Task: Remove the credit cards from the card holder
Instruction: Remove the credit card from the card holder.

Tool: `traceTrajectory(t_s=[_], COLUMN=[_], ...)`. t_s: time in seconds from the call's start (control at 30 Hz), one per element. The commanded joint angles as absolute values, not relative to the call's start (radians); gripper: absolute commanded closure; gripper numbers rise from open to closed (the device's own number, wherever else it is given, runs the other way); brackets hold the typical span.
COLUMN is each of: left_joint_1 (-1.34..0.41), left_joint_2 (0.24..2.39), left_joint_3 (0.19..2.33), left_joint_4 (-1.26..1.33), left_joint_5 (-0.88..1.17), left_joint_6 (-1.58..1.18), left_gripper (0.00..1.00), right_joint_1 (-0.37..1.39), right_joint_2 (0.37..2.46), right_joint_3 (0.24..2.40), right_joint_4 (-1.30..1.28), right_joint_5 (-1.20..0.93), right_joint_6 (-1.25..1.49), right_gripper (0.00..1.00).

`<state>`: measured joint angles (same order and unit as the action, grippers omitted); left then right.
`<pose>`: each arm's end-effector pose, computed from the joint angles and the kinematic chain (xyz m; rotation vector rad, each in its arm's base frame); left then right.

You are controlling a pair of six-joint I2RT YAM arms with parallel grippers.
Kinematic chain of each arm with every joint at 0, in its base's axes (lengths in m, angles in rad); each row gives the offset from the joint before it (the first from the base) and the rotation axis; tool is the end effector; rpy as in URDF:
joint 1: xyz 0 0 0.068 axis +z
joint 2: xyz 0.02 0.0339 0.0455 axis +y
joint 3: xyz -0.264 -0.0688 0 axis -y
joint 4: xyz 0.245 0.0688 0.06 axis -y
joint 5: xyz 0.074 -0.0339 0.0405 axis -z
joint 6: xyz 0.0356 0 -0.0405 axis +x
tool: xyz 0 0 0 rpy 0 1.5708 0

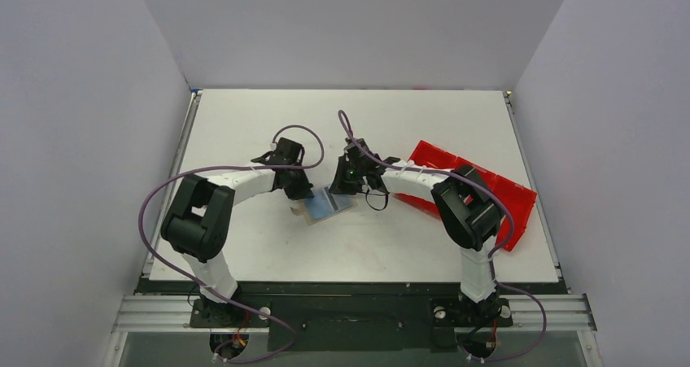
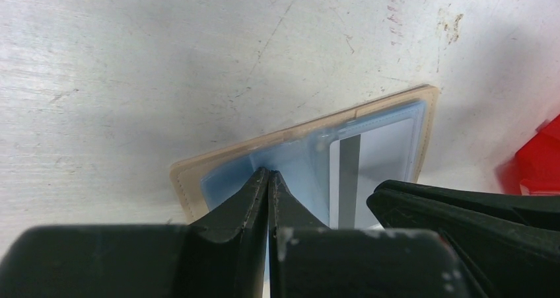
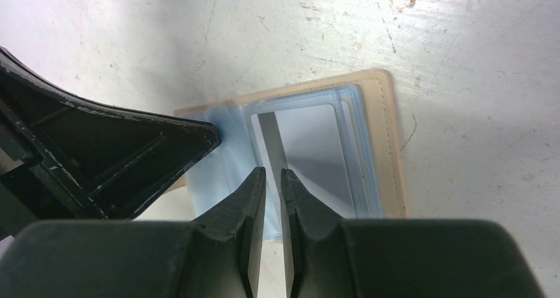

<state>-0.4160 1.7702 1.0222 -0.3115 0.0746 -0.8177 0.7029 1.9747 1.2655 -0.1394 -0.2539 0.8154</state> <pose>0.3157 -0.1424 0.1541 -0.5175 2.6748 -0.4948 0.3150 0.2786 0.1609 0.0213 2.6357 0.9281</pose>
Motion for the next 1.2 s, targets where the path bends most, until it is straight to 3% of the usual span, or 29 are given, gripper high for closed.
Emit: traceTrajectory(t_s=[0.0,1.17], left_joint_1=[-0.407,-0.405], left_joint_2=[1.727,1.697], left_joint_3=[1.008,0.965], left_joint_4=[-0.346,-0.31], left_joint_5=[0.021,0.018], left_joint_6=[-0.779,-0.743], left_gripper=[1.0,1.0], right_joint_1=[0.712,0.727], right_joint_2=[1.947,2.114], right_joint_3=[1.268,1.504], right_joint_4=[-0.139,-0.267], right_joint_5=[-0.247,-0.203], right_joint_6=[0.793,0.757], right_gripper=[0.88,0.83])
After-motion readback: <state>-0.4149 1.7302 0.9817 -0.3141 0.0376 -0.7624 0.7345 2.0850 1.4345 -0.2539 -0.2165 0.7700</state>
